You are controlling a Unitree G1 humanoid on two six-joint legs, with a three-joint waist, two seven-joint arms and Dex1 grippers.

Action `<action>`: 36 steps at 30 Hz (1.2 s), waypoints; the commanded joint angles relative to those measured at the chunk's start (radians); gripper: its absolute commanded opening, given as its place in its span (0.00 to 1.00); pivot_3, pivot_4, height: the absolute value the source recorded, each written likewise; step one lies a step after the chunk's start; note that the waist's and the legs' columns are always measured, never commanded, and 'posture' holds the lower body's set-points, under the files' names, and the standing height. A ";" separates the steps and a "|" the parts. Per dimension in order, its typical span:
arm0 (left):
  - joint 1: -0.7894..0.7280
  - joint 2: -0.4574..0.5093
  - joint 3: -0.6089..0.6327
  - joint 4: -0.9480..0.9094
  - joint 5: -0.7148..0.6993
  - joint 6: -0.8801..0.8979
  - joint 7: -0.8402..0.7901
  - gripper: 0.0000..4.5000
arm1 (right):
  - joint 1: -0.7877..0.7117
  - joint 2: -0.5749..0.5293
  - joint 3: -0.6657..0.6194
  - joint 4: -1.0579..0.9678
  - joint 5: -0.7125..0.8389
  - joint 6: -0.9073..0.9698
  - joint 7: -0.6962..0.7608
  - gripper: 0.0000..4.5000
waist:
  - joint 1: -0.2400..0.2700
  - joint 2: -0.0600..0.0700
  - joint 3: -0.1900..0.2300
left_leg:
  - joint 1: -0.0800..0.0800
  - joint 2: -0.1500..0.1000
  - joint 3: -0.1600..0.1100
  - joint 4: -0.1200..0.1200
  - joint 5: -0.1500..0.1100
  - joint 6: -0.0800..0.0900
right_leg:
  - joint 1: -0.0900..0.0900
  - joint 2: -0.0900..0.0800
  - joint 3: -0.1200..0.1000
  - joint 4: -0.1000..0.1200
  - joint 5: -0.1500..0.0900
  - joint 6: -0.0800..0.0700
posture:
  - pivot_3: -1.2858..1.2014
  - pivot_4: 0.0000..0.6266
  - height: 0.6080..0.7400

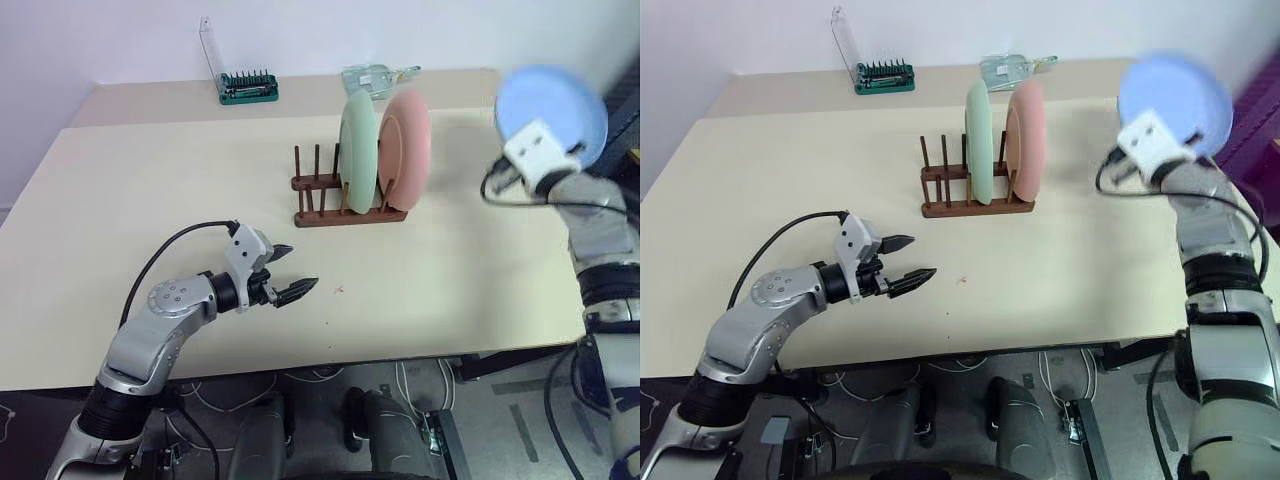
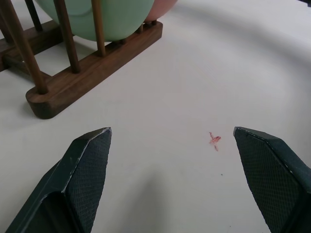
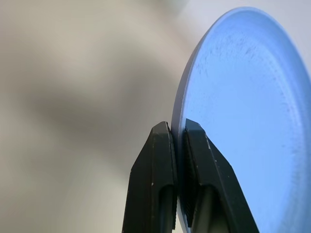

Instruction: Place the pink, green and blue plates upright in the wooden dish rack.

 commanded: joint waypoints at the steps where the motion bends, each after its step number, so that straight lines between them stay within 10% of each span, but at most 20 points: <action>1: -0.011 0.001 0.000 -0.019 0.004 -0.004 -0.007 0.92 | -0.095 0.074 -0.092 -0.271 0.191 0.061 0.041 0.02 | 0.001 0.000 0.000 | 0.000 0.000 0.000 0.000 0.000 0.000 | 0.000 0.000 0.000 0.000 0.000 0.000 | 0.52 0.24 0.92; 8: -0.012 0.007 0.011 -0.007 0.007 -0.010 -0.008 0.92 | -0.125 0.293 -0.164 -0.714 0.842 0.551 0.152 0.02 | 0.008 0.000 0.000 | 0.000 0.001 -0.003 0.002 0.000 0.000 | 0.003 -0.003 -0.001 0.000 0.000 0.000 | 0.52 0.24 0.92; 13: 0.001 0.028 0.042 0.004 0.009 -0.016 -0.003 0.92 | -0.120 0.519 -0.172 -0.753 1.155 0.803 -0.097 0.02 | 0.006 0.000 0.000 | 0.001 0.001 -0.003 0.001 0.000 0.000 | 0.002 -0.001 -0.001 0.001 0.000 -0.001 | 0.52 0.24 0.92; 36: 0.018 0.022 0.048 -0.009 0.015 -0.022 0.011 0.92 | -0.120 0.663 -0.207 -0.403 1.107 0.936 -0.395 0.02 | 0.006 0.000 0.000 | 0.000 0.001 -0.002 0.001 0.000 0.000 | 0.001 -0.001 -0.001 0.001 0.001 -0.001 | 0.52 0.24 0.92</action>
